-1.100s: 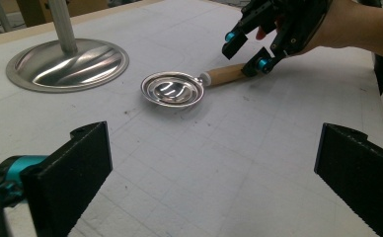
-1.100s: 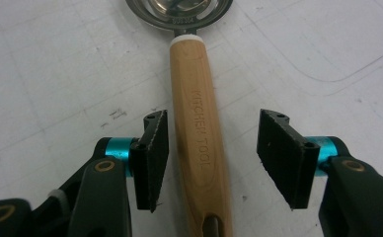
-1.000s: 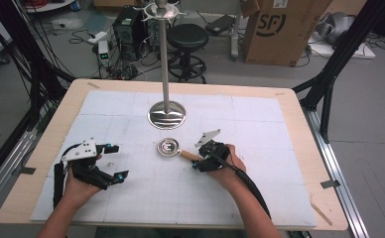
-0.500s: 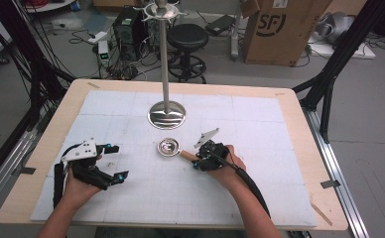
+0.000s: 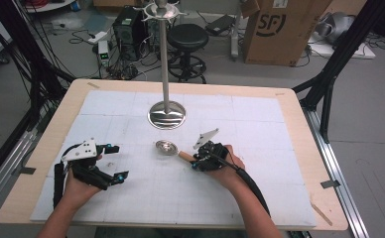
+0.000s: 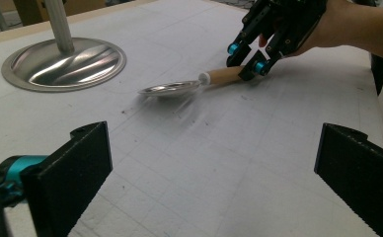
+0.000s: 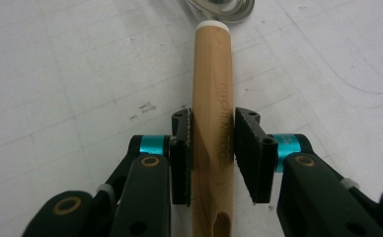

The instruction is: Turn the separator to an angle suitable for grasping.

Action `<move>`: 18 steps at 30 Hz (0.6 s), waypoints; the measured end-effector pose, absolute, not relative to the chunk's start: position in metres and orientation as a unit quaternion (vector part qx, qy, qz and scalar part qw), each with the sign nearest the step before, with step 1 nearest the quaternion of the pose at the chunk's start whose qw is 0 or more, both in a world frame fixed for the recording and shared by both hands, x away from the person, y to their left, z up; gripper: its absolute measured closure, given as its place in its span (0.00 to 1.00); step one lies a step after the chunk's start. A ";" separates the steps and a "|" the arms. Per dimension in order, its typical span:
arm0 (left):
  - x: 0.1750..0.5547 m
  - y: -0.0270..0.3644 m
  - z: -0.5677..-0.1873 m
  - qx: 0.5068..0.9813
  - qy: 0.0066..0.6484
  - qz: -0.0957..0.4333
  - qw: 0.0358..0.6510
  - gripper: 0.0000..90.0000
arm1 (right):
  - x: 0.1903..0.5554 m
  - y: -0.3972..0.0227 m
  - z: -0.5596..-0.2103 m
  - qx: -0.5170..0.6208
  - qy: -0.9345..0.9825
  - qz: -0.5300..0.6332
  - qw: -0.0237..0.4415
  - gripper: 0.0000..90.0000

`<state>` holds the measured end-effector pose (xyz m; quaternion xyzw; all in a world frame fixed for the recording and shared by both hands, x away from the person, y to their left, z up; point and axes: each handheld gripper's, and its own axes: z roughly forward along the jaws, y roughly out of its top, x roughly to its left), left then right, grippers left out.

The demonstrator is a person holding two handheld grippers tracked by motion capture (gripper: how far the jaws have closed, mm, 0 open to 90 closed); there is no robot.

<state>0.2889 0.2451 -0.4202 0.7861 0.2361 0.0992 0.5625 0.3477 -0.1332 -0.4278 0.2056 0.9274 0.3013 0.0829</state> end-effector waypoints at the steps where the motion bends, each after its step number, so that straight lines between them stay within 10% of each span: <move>1: 0.289 0.245 -0.420 0.786 0.236 0.099 0.563 0.02 | 0.347 -0.132 -0.428 0.204 0.928 0.300 0.082 0.76; 18: 0.289 0.244 -0.421 0.788 0.235 0.098 0.561 0.02 | 0.348 -0.127 -0.430 0.192 0.935 0.292 0.053 0.73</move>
